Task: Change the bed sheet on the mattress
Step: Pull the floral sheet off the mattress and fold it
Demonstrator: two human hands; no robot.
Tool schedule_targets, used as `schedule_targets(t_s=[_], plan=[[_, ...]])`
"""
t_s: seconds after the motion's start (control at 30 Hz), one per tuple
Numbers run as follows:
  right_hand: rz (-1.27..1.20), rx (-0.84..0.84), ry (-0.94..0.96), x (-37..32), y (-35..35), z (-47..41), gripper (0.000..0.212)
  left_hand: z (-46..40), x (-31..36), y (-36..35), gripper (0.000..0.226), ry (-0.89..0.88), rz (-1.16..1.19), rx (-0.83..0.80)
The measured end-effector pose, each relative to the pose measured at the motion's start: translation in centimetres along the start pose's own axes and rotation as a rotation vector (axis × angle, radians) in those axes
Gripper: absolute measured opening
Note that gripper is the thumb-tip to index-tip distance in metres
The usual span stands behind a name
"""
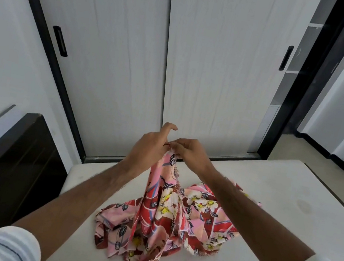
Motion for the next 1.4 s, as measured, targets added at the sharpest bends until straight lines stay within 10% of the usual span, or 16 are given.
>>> schedule_targets(t_s=[0.3, 0.57, 0.67, 0.97, 1.4], plan=[[0.018, 0.068, 0.049, 0.1, 0.9, 0.3, 0.021, -0.4, 2.3, 0.1, 0.063, -0.329, -0.301, 0.022], [0.052, 0.171, 0.131, -1.5, 3.9, 1.7, 0.021, 0.1, 0.3, -1.1, 0.038, 0.091, 0.316, 0.154], [0.040, 0.133, 0.186, -1.4, 6.4, 3.3, 0.023, 0.9, 0.5, -5.0, 0.026, 0.195, 0.614, -0.019], [0.013, 0.299, -0.009, 6.3, 11.7, 10.3, 0.026, 4.8, 3.4, -14.5, 0.018, -0.052, 0.335, -0.449], [-0.319, 0.436, -0.296, 14.3, 12.5, 25.1, 0.026, 12.3, 12.9, -22.1, 0.022, -0.165, 1.023, -0.612]])
Point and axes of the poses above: each hand's wrist, its own z-axis away from the middle knuckle, its own y-axis out of the back of the hand, x = y × z, the point moved 9 cm from there along -z, towards the middle knuckle, and after that the axes turned 15 degrees about -y, right-handed, at the moved point
